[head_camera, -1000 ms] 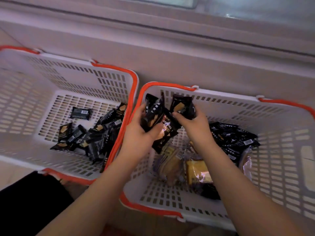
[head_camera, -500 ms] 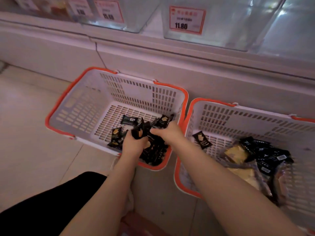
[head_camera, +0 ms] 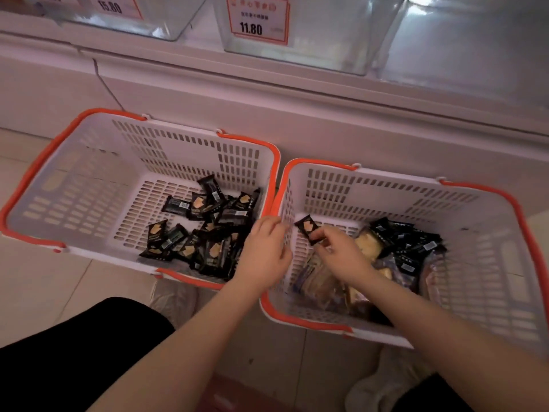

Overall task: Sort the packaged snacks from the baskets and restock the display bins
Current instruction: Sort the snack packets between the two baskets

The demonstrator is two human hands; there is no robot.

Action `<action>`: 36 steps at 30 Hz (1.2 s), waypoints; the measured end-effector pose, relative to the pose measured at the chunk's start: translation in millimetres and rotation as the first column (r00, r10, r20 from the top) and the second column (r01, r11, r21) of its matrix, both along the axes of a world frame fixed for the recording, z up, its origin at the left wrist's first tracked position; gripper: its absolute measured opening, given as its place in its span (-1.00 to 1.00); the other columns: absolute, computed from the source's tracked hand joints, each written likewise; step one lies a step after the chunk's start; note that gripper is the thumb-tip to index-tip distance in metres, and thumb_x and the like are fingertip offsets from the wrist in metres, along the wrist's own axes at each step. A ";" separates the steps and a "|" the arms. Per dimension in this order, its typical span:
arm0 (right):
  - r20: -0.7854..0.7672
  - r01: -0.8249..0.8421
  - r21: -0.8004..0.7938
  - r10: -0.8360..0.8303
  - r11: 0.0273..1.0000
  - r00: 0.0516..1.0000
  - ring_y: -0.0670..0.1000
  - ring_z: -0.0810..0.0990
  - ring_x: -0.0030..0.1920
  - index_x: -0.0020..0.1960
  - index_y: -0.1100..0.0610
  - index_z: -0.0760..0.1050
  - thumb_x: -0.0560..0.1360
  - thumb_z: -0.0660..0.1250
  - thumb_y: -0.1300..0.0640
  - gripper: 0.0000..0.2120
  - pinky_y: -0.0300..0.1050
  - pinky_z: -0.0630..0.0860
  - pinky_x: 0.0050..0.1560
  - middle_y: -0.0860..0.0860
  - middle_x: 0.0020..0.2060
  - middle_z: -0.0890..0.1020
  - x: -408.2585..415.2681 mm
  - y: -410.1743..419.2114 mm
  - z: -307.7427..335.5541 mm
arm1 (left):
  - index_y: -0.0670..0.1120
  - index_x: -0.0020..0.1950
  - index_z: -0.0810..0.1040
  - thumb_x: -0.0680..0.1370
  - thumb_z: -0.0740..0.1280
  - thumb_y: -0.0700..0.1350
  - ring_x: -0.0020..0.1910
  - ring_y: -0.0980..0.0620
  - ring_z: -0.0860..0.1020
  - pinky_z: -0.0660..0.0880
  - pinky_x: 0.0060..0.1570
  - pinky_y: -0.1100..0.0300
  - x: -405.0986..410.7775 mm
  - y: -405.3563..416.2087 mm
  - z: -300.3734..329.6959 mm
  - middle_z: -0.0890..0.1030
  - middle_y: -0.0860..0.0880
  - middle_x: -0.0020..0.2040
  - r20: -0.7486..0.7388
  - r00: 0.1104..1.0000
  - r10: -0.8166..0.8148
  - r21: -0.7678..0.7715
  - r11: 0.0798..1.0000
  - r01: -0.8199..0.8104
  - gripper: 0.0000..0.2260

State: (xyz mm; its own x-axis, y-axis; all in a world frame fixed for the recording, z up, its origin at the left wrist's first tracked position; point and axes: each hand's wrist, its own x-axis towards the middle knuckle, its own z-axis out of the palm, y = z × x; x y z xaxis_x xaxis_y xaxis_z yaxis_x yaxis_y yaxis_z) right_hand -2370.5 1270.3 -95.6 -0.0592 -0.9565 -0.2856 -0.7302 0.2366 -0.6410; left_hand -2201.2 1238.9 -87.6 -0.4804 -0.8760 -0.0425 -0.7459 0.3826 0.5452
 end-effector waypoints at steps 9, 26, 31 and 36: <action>-0.288 -0.082 0.521 0.266 0.850 0.920 0.10 0.51 0.06 0.07 0.16 0.49 0.54 0.22 0.11 -0.83 -0.12 0.38 -0.04 0.11 0.04 0.55 -179.0 60.1 -8.7 | -0.15 0.41 0.28 0.53 0.24 -0.07 0.36 -0.14 0.28 0.24 0.35 0.04 -132.9 47.3 -55.1 0.30 -0.14 0.39 0.220 0.810 -0.544 0.336 0.822 0.461 -0.53; -0.450 -0.009 0.321 0.161 0.947 0.879 0.13 0.37 0.32 0.42 0.11 0.24 0.56 0.17 0.18 -0.56 0.13 0.33 0.29 0.09 0.33 0.40 -216.1 51.2 -114.9 | -0.05 0.50 0.01 0.34 0.40 0.20 0.35 -0.14 0.25 0.25 0.29 -0.02 -180.4 19.5 -107.3 0.24 -0.14 0.37 0.504 0.568 -0.651 0.403 0.759 0.512 -0.11; -0.559 -0.073 0.340 0.264 0.938 0.786 0.15 0.38 0.26 0.28 0.14 0.35 0.52 0.22 0.18 -0.67 0.06 0.37 0.19 0.12 0.21 0.42 -204.1 38.1 -123.5 | -0.07 0.22 0.46 0.49 0.14 0.33 0.13 -0.10 0.45 0.42 0.09 0.06 -156.8 -21.1 -104.3 0.44 -0.11 0.13 0.406 0.730 -0.550 0.494 0.804 0.331 -0.45; -0.506 -0.147 0.186 0.222 0.972 0.833 0.11 0.36 0.23 0.28 0.13 0.41 0.55 0.22 0.00 -0.65 -0.03 0.31 0.14 0.07 0.21 0.42 -206.2 21.6 -117.8 | -0.29 0.27 0.36 0.60 0.18 -0.01 0.05 -0.21 0.49 0.44 -0.04 0.00 -163.9 -52.9 -142.1 0.45 -0.30 0.20 0.412 0.905 0.108 0.408 0.866 -0.289 -0.61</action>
